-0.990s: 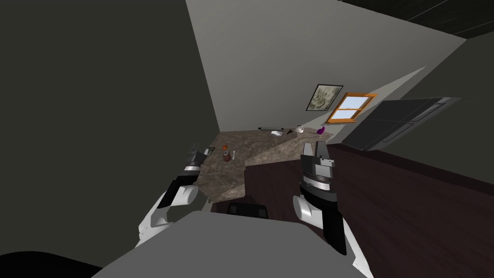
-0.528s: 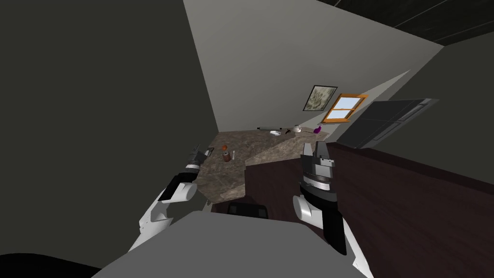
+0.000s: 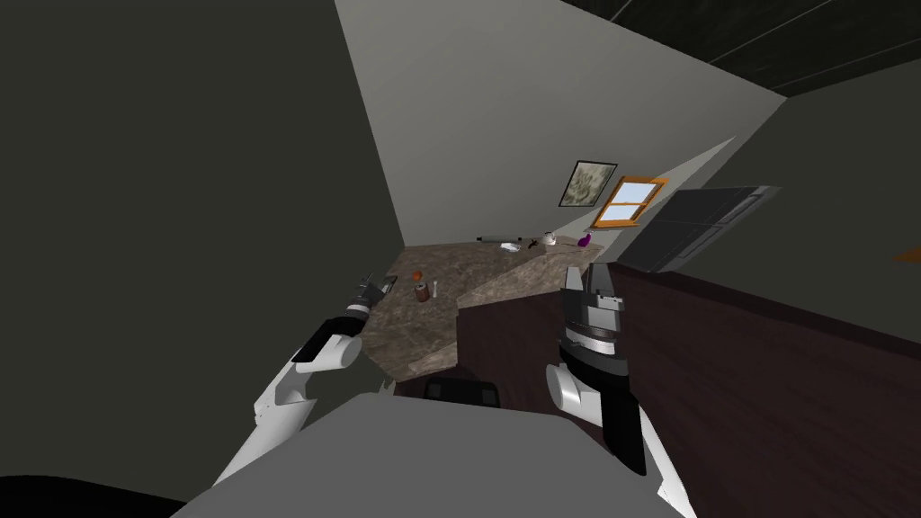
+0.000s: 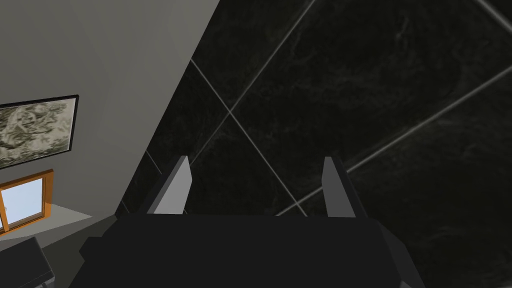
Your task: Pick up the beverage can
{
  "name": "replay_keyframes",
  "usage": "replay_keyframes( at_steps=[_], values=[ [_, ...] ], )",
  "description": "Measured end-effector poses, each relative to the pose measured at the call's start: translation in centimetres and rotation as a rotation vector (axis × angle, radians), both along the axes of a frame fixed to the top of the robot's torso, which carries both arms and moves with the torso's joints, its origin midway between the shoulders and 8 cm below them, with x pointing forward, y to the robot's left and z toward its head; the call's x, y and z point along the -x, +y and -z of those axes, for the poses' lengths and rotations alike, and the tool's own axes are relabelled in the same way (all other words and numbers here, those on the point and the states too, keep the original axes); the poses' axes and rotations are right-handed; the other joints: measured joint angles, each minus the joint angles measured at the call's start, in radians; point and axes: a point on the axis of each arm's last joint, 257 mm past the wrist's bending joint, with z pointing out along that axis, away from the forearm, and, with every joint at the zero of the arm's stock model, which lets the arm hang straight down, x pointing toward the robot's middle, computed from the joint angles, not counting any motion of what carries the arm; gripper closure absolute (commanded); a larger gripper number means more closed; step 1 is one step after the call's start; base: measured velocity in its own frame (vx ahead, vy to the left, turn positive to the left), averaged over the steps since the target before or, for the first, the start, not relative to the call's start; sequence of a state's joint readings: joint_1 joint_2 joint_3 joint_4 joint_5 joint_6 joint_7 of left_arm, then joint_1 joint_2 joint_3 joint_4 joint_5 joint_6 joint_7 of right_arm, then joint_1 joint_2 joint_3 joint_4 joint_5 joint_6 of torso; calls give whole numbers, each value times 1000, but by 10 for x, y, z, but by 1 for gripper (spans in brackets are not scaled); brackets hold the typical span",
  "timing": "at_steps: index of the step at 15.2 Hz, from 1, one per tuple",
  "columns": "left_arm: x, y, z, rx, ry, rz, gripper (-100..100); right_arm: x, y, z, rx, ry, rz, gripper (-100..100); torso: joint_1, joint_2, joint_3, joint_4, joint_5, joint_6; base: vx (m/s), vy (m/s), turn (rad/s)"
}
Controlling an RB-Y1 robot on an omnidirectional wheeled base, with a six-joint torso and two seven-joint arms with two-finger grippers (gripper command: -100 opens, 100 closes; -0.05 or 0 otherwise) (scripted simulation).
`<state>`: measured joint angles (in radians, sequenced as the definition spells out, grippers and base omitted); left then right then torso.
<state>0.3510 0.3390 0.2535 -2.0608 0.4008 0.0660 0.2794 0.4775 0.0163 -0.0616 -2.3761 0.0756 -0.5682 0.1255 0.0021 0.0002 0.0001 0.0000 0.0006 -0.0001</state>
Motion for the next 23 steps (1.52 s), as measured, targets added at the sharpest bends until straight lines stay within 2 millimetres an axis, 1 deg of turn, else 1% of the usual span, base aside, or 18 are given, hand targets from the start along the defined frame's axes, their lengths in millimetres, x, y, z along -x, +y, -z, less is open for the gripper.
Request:
replay_keyframes(
  at_steps=[9,12,14,16,18,20,23],
  values=[
    [-12,34,44,111,170,-16,-100,0,0,0,0,0,0,0,-1,0,0,0,0,0,-11,18,-82],
    [-12,36,55,131,215,-19,-100,0,0,0,0,0,0,0,-1,0,0,0,0,0,-5,4,-42],
    [-14,44,63,157,251,-24,-100,0,0,0,0,0,0,0,-1,0,0,0,0,0,-9,12,-95],
    [-15,47,70,172,285,-27,-100,0,0,0,0,0,0,0,-1,0,0,0,0,0,-5,7,-51],
    [-16,58,78,201,324,-34,-100,0,0,0,0,0,0,0,-1,-1,0,0,0,1,-6,10,-102],
    [-14,59,87,218,360,-38,-100,0,0,0,0,0,0,0,-1,-1,0,0,0,0,-4,5,-74],
    [-12,70,100,255,417,-48,-100,0,0,0,0,0,0,0,-1,-1,0,0,0,0,-4,7,-62]
  ],
)
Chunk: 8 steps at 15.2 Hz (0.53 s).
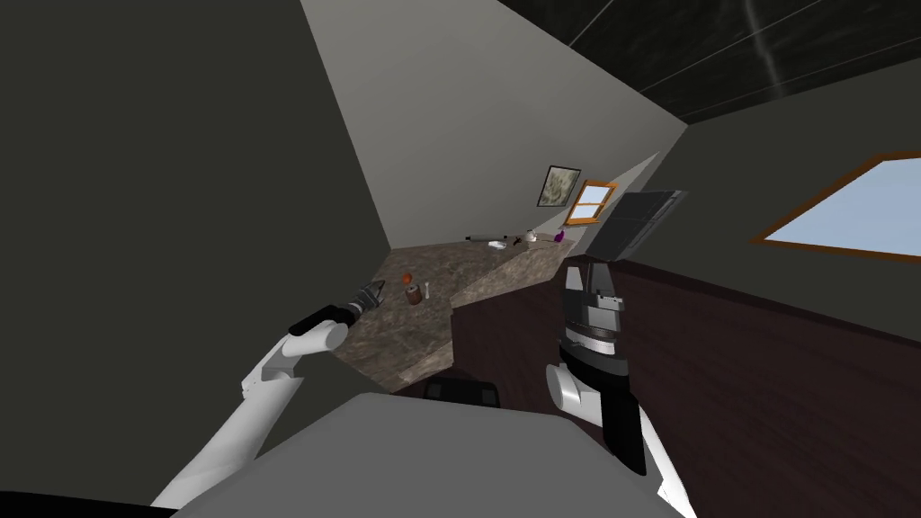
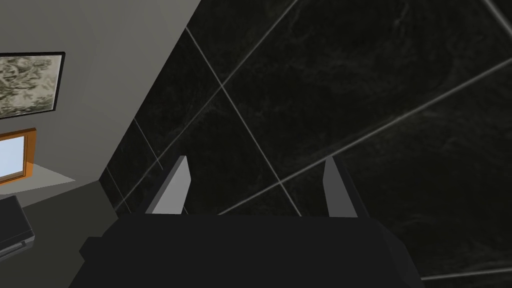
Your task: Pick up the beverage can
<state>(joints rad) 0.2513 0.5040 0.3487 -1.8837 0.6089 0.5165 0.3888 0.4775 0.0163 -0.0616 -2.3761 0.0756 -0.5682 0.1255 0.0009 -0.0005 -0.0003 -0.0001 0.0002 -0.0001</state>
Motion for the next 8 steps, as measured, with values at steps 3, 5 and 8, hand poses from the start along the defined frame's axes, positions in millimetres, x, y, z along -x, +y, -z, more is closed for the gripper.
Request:
replay_keyframes(
  at_steps=[3,5,8],
  values=[
    [2,7,9,31,51,-10,-100,0,0,0,0,0,0,0,0,0,0,0,0,1,-3,1,-108],
    [4,9,18,48,90,-13,-100,0,0,0,0,0,0,0,-1,0,0,0,0,0,0,-2,-80],
    [9,20,27,82,146,-26,-100,0,0,0,0,0,0,0,-1,0,0,0,0,0,-1,1,-62]
  ],
)
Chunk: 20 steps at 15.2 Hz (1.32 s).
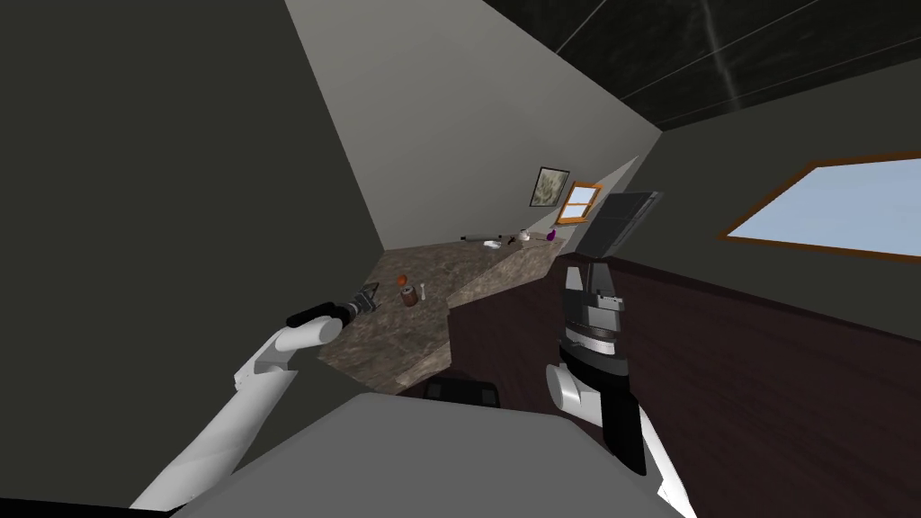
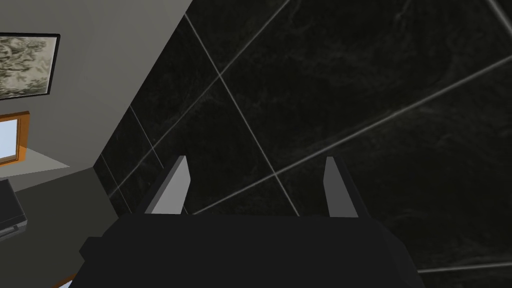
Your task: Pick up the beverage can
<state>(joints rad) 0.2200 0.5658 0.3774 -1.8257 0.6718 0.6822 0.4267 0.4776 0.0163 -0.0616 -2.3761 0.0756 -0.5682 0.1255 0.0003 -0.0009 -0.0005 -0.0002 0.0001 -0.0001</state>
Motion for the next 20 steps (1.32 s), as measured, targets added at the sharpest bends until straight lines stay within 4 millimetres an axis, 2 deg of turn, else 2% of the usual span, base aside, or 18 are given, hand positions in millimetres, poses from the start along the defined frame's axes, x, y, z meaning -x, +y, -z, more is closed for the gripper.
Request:
replay_keyframes(
  at_steps=[7,10,20],
  values=[
    [11,18,20,67,130,-28,-100,0,0,0,0,0,0,0,-1,0,0,0,0,1,2,-6,-99],
    [17,19,28,86,180,-32,-100,0,0,0,0,0,0,0,0,0,0,0,0,0,2,-5,-35],
    [40,43,41,167,352,-79,-100,0,0,0,0,0,0,0,-1,-1,-1,0,0,1,8,-12,-92]
  ],
)
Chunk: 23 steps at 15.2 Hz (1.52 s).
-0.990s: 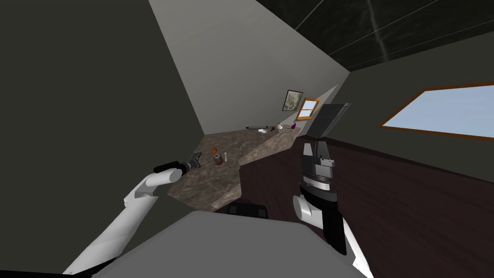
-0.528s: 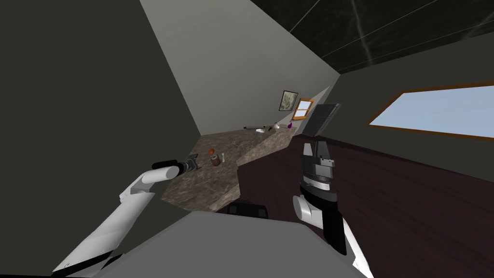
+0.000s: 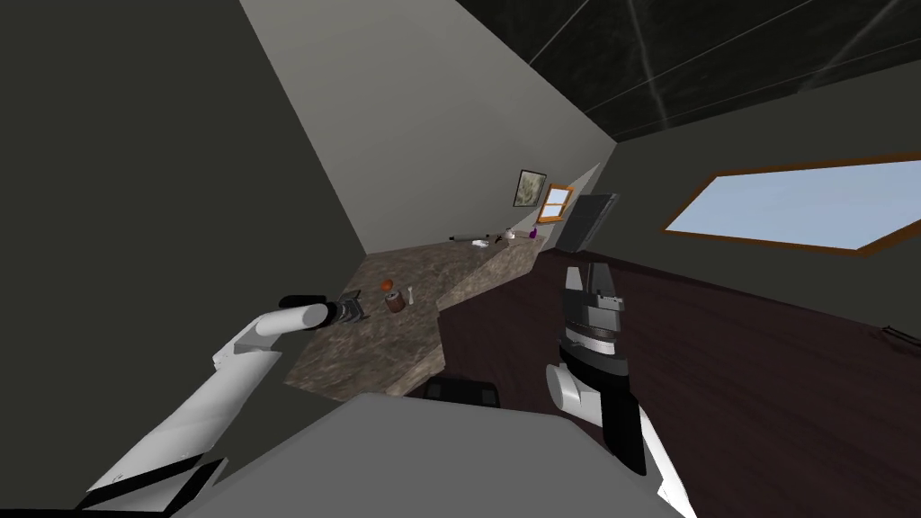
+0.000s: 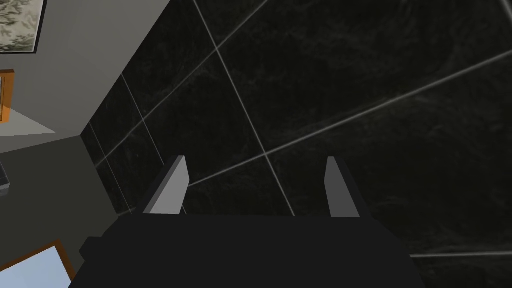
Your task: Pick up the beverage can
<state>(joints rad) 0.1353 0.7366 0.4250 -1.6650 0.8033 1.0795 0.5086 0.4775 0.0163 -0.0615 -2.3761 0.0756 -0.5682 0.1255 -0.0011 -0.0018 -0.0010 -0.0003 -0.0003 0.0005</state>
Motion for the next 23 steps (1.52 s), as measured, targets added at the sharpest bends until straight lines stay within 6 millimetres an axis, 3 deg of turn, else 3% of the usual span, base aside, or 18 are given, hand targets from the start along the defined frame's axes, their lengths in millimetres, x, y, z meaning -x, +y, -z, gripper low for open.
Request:
replay_keyframes(
  at_steps=[10,23],
  values=[
    [31,16,6,68,172,-43,-100,0,0,0,0,0,0,0,0,0,0,0,0,-1,14,-18,-83],
    [82,39,-5,151,408,-126,-100,0,0,0,0,0,0,0,-1,-1,-1,0,0,0,28,-32,-104]
  ],
)
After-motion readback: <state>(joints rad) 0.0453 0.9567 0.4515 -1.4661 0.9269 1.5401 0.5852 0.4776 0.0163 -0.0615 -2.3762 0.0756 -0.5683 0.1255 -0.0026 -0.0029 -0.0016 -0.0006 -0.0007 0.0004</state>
